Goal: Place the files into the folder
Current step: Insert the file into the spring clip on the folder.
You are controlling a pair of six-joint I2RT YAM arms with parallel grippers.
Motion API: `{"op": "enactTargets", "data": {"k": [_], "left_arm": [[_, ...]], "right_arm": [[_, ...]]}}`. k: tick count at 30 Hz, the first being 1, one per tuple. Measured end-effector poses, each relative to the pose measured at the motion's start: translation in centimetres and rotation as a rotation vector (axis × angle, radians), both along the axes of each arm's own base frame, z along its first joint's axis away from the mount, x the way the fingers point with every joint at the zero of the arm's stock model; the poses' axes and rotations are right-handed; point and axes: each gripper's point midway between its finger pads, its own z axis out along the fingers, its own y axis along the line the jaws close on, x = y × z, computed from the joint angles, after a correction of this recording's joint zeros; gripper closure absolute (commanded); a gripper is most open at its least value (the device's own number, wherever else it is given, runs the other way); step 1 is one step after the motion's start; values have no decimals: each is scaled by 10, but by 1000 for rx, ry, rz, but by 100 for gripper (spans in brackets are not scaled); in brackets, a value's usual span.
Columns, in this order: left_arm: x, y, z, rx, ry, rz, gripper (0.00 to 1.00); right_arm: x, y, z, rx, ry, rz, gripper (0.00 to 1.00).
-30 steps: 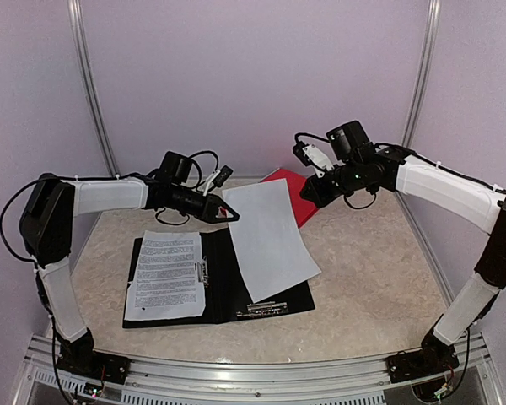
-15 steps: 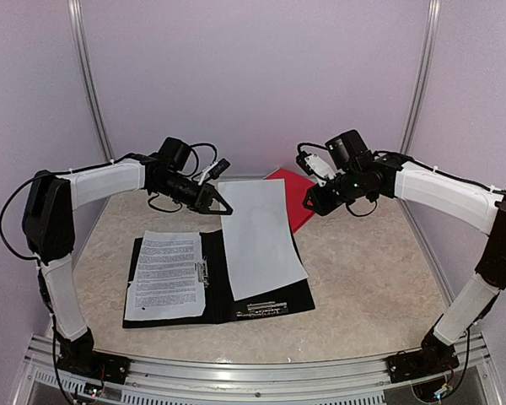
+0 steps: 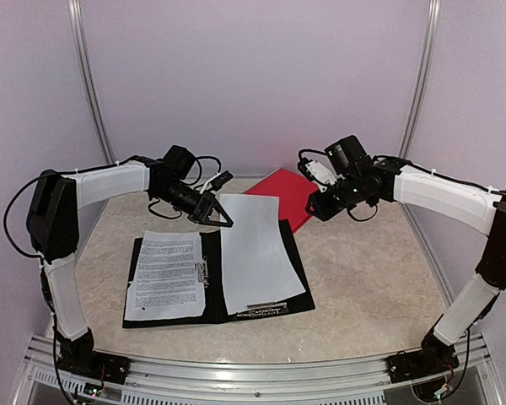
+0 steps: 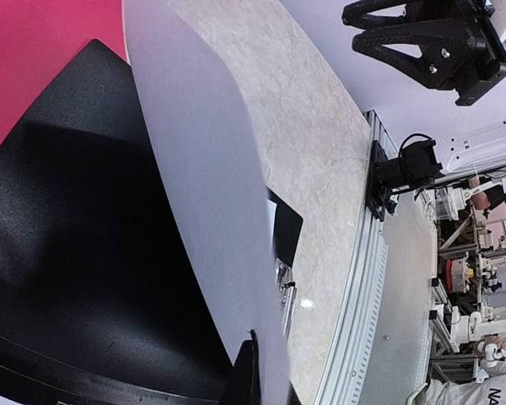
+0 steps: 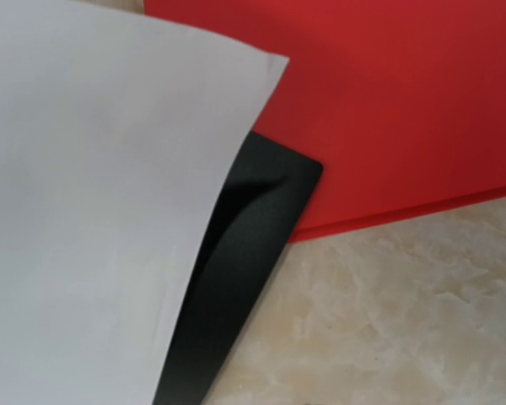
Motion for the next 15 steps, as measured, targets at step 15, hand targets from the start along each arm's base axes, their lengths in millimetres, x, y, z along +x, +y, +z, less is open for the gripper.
{"op": "enactTargets", "data": {"k": [15], "left_arm": [[-10,-5,-2,-57,73,-34,99]], "right_arm": [[-4,-4,-8,-9,17,-7,77]]}}
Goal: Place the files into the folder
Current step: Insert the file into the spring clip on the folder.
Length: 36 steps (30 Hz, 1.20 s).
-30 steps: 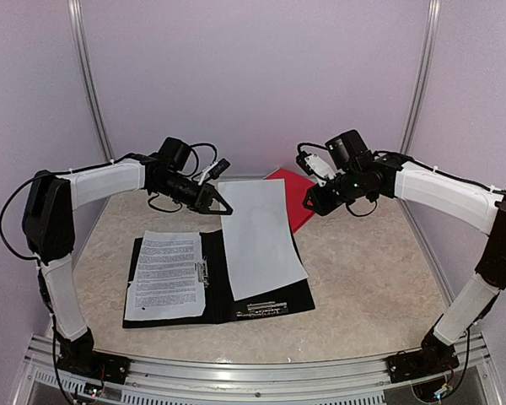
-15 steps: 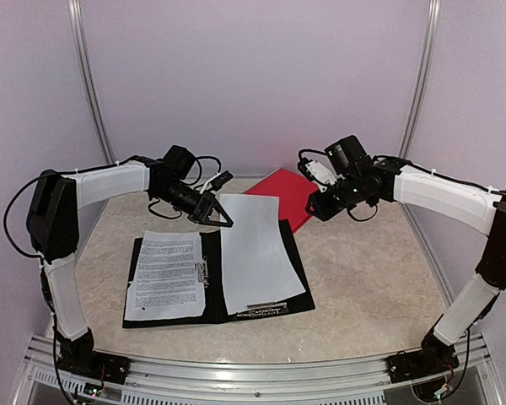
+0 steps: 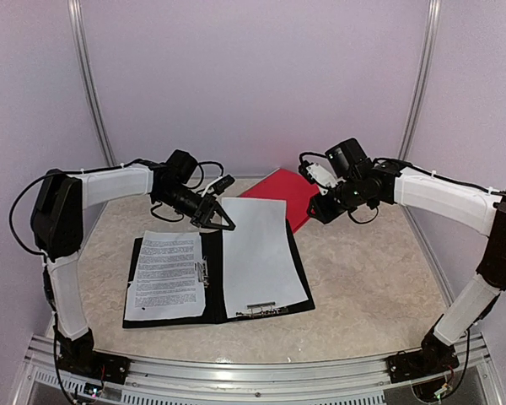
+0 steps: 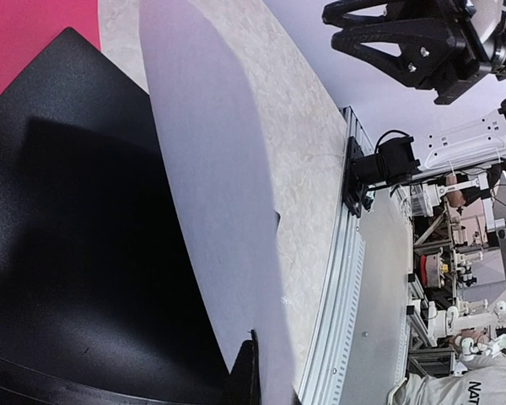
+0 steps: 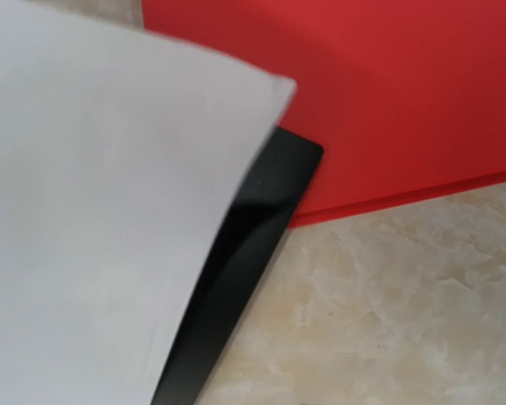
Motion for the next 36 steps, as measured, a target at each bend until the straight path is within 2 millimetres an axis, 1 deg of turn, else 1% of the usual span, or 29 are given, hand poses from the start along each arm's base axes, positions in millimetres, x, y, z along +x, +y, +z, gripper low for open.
{"op": "enactTargets", "data": {"k": [7,10,19,27,30,34,36], "left_arm": [[2,-1,-26,32,51,-10,96],[2,-1,-32,39,63,-12,93],[3,1,-36,61,62,-4,78],[7,3,-38,72,56,9,73],[12,4,-40,83,49,19,72],[19,7,-43,99,42,38,72],[23,6,-44,103,34,45,76]], "right_arm": [[-1,0,-2,-1,4,-1,77],[-2,-1,-4,-4,10,-1,78],[-3,-1,-7,-5,16,0,78],[-3,-1,-8,-5,17,-1,79],[-4,-2,-9,-7,22,-2,79],[-5,-3,-12,-10,27,-3,79],[-5,-3,-12,-10,28,-4,79]]}}
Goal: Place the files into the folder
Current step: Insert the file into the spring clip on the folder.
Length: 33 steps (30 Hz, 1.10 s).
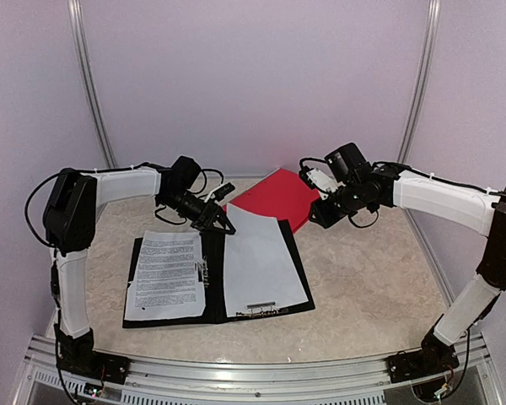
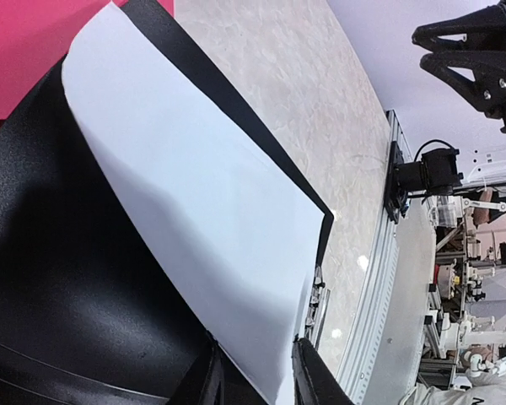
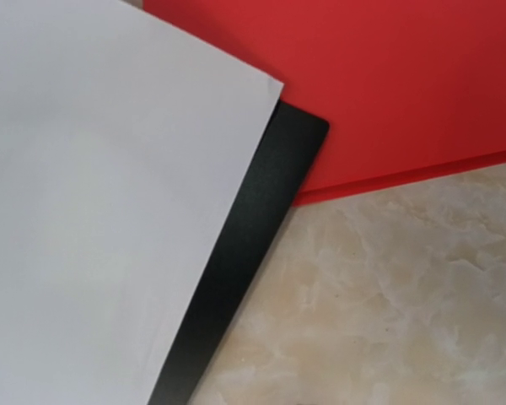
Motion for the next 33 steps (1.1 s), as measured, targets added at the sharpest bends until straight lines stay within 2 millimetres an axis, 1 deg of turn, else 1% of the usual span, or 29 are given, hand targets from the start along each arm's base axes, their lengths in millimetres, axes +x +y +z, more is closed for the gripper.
{"op": "enactTargets", "data": {"k": [3,5,11,24,28,31,33], "left_arm": [[5,-2,-3,4,-1,7,85],[8,-3,-7,7,2,7,87],[10,-3,-18,23,12,1,88],[8,1,-24,57,23,6,87],[9,2,-26,70,17,12,82],[10,4,-29,85,14,18,72],[9,5,-32,96,17,21,63]], "right_arm": [[0,0,0,1,1,-1,80],[0,0,-1,0,2,-2,80],[-1,-1,-4,-3,8,-3,80],[-4,2,-5,16,25,8,81],[-4,3,-5,17,25,8,81],[-5,3,-5,18,26,9,80],[-5,3,-5,20,27,11,80]]}}
